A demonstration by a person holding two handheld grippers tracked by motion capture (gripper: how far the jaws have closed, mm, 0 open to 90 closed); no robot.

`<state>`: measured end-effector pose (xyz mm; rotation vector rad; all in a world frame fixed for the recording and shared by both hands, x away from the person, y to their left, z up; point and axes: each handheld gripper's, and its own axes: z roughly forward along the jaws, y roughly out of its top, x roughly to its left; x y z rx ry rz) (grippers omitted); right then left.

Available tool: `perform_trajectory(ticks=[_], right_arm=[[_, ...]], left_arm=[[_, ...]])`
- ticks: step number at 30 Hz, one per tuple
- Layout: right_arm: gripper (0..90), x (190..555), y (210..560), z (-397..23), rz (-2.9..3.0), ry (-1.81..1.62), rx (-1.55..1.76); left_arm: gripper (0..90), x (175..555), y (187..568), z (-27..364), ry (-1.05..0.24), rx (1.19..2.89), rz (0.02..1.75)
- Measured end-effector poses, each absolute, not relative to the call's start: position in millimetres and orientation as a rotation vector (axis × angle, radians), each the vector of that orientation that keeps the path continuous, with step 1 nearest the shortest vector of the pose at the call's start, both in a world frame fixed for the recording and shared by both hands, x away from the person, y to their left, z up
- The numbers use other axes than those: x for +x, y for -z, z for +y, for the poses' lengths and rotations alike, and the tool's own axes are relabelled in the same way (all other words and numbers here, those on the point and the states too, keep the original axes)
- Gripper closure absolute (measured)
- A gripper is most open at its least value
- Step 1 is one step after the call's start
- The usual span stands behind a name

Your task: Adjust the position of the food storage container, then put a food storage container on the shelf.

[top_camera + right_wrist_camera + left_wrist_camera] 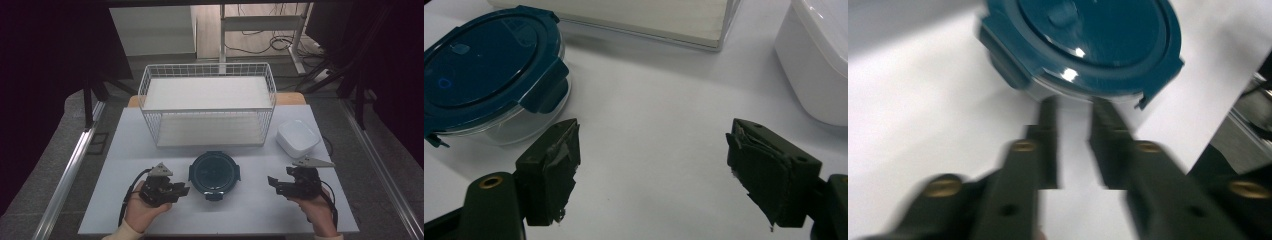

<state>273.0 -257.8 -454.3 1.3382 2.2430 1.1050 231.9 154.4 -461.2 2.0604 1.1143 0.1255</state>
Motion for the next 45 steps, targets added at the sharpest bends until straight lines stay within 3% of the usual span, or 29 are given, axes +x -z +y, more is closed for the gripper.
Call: perform_trajectory(ticks=[9,17,25,45], right_arm=[[20.5,276,451,-259,2.254,-1.145,1.327],[19.6,277,452,-249,2.296,-1.196,1.285],[18.9,278,456,-235,2.328,-1.207,1.236],[15.5,271,446,-237,2.277,-1.276,1.266]], left_arm=[[36.4,233,429,160,-0.208,1.973,1.158],[25.2,238,438,171,-0.237,1.902,1.212],[22.0,240,450,200,-0.216,1.856,1.275],[21.9,246,453,211,-0.177,1.754,1.272]])
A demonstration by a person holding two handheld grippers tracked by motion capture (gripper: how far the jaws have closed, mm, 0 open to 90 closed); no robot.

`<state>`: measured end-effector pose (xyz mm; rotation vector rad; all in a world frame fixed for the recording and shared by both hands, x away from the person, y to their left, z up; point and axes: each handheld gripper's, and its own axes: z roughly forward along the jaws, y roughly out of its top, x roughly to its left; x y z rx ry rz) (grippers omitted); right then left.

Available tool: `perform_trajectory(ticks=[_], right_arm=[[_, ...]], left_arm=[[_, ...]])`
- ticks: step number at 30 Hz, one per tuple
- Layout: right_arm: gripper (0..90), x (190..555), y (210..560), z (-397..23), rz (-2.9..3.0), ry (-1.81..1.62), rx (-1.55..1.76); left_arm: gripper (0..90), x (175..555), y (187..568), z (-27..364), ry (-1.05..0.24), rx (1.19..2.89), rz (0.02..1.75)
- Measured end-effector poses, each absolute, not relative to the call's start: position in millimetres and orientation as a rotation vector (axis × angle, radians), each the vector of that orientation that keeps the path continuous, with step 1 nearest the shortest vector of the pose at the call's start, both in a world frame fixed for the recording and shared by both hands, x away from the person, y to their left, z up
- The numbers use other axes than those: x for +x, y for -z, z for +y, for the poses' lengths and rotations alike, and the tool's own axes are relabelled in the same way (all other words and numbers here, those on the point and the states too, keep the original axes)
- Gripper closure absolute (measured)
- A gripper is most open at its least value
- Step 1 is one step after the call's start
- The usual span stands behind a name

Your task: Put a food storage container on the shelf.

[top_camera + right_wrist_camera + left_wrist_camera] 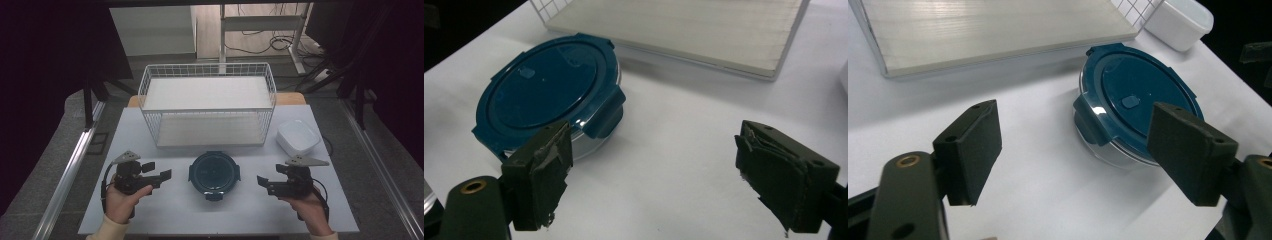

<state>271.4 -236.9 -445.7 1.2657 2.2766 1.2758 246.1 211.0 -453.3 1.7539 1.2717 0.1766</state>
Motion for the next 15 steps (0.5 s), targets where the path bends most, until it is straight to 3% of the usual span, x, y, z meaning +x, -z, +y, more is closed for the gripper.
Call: perform_trajectory(ticks=[15], right_arm=[[16.1,276.2,439.4,-229.2,2.278,-1.321,1.301]], left_arm=[[25.6,245.4,461.9,207.3,-0.208,1.771,1.297]])
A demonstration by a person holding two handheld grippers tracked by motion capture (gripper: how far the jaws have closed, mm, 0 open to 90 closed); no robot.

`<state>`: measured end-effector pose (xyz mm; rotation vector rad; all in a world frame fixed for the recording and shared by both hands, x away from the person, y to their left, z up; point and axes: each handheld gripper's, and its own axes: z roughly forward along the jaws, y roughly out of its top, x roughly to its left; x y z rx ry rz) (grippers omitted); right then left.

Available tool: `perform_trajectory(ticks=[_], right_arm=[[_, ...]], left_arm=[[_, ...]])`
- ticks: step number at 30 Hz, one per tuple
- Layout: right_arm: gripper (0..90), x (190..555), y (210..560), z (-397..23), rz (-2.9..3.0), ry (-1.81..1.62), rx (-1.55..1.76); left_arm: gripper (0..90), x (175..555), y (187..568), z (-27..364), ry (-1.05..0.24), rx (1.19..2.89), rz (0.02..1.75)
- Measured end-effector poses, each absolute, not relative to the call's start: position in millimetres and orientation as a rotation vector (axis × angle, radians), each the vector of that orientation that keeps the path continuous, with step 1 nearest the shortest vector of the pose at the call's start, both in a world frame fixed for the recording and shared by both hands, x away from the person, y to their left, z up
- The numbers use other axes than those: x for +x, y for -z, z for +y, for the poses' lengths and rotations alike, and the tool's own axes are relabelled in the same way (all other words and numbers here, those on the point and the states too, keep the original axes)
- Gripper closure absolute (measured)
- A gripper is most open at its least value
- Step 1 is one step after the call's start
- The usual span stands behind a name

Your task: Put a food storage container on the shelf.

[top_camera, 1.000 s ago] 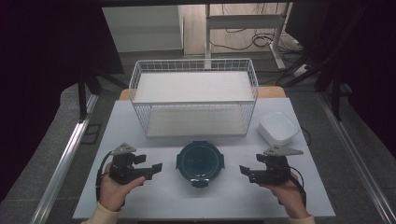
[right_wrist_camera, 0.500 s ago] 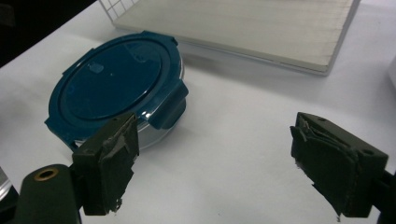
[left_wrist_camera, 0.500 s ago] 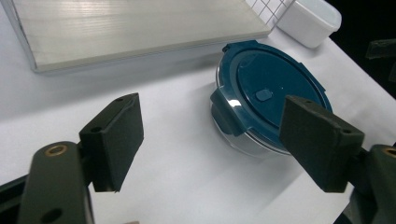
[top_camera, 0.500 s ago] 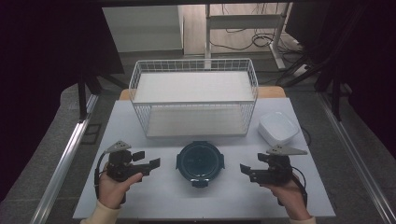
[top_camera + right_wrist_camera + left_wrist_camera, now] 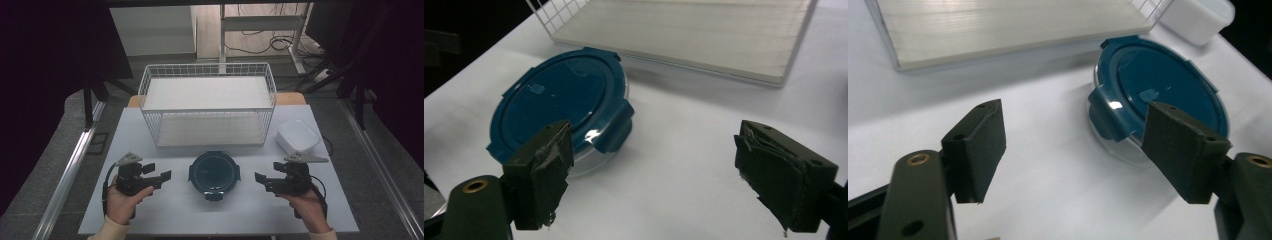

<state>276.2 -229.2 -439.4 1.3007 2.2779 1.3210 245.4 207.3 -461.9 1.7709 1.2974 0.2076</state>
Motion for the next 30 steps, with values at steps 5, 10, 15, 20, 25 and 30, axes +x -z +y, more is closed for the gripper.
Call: perform_trajectory(ticks=[5,10,15,20,25,30], right_arm=[[15.8,276,442,-224,2.326,-1.341,1.327],[15.8,274,441,-216,2.345,-1.334,1.348],[15.8,282,438,-206,2.364,-1.333,1.356],[15.6,295,438,-191,2.352,-1.425,1.422],[15.2,304,450,-178,2.388,-1.411,1.473],[14.7,312,458,-170,2.412,-1.426,1.505]], left_arm=[[23.1,249,459,205,-0.148,1.759,1.306],[20.4,252,453,202,-0.126,1.747,1.297],[18.1,267,449,195,-0.068,1.742,1.287],[15.0,278,450,191,-0.025,1.732,1.292],[13.0,281,460,188,0.026,1.73,1.306],[13.1,285,468,181,0.086,1.723,1.297]])
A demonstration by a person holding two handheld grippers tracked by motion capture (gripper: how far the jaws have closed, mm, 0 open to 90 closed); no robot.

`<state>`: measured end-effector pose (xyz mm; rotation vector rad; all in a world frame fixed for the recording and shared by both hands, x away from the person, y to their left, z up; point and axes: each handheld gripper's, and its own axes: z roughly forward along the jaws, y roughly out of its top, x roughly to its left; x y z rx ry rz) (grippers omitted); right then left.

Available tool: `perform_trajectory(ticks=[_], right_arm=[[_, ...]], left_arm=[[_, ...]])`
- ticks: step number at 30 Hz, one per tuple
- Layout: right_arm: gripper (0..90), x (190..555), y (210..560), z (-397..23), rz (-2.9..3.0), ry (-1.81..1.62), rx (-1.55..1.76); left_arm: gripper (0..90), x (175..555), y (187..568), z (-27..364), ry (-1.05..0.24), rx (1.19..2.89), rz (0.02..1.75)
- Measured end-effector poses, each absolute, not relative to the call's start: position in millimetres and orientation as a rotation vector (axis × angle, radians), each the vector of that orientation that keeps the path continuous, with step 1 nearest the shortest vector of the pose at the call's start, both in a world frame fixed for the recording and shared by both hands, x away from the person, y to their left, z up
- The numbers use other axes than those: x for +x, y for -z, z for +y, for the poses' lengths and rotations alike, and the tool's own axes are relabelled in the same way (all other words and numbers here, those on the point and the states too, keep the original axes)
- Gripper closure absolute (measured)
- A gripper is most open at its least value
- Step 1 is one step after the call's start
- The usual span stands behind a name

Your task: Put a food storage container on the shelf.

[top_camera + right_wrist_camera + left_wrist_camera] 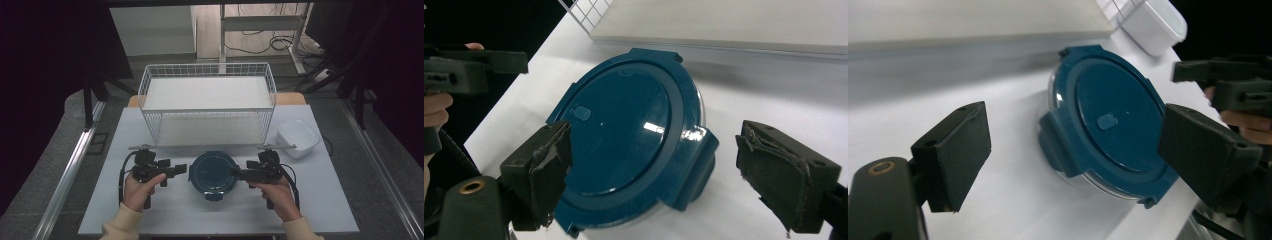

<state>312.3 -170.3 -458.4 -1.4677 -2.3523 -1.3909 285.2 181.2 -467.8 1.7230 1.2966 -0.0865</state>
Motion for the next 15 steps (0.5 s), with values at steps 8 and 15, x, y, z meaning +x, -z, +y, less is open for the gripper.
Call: perform_trajectory(ticks=[8,15], right_arm=[[13.0,323,473,-164,-2.324,1.338,-1.481],[12.1,327,486,-160,-2.266,1.307,-1.494]], left_arm=[[13.2,294,491,171,0.205,1.722,1.312],[13.6,303,505,171,0.243,1.711,1.35]])
